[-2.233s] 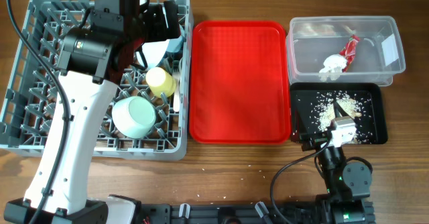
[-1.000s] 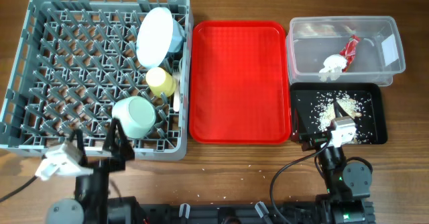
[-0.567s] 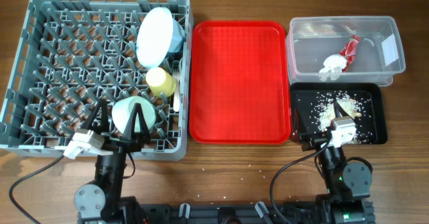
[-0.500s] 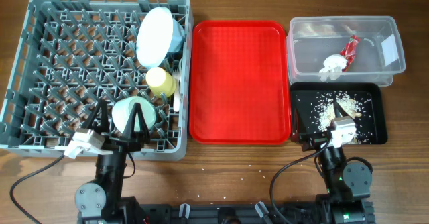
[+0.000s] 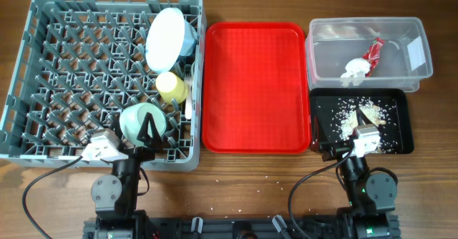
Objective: Sort waste into correct bins and load items into the dishwasher rack
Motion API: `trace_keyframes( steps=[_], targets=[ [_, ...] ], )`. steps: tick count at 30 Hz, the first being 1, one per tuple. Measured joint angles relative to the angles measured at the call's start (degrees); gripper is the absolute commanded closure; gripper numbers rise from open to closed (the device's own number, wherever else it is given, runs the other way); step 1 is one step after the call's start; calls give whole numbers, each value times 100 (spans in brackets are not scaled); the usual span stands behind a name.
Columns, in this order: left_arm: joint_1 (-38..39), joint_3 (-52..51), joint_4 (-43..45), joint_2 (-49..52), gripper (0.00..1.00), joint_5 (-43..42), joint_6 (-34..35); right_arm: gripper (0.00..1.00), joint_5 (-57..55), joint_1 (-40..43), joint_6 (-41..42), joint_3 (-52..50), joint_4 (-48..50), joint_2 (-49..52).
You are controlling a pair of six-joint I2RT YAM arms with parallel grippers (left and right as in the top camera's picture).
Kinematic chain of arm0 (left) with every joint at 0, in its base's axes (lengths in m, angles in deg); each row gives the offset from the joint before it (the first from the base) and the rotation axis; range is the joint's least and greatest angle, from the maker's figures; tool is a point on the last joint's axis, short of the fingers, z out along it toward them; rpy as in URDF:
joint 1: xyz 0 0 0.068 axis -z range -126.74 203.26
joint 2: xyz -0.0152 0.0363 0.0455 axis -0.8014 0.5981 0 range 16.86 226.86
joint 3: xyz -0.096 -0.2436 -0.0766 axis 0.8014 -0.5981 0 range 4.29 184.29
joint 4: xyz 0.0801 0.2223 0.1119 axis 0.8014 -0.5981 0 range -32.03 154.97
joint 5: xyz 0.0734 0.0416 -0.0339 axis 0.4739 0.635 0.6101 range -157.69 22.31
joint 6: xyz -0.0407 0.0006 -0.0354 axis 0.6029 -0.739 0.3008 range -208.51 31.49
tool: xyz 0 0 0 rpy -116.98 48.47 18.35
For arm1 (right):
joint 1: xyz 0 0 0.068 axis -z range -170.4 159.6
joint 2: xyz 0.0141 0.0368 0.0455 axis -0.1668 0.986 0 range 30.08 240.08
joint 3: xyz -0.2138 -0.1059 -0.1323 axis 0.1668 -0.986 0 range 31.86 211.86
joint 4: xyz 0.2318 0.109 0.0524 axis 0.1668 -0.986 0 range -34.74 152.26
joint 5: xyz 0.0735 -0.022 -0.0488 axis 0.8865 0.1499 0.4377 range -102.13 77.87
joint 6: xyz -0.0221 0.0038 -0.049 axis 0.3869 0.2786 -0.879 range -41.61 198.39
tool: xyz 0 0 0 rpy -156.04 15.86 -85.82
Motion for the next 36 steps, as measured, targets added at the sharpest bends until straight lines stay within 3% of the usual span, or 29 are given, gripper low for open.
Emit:
trace_keyframes(
  steps=[4, 9, 36],
  targets=[
    [162, 0, -9, 0, 0, 15, -684, 0, 0, 0, 0, 0, 0, 0],
    [197, 0, -9, 0, 0, 13, -1054, 0, 0, -2, -2, 0, 0, 0],
    [197, 0, -11, 0, 0, 13, -1150, 0, 0, 0, -2, 0, 0, 0]
  ],
)
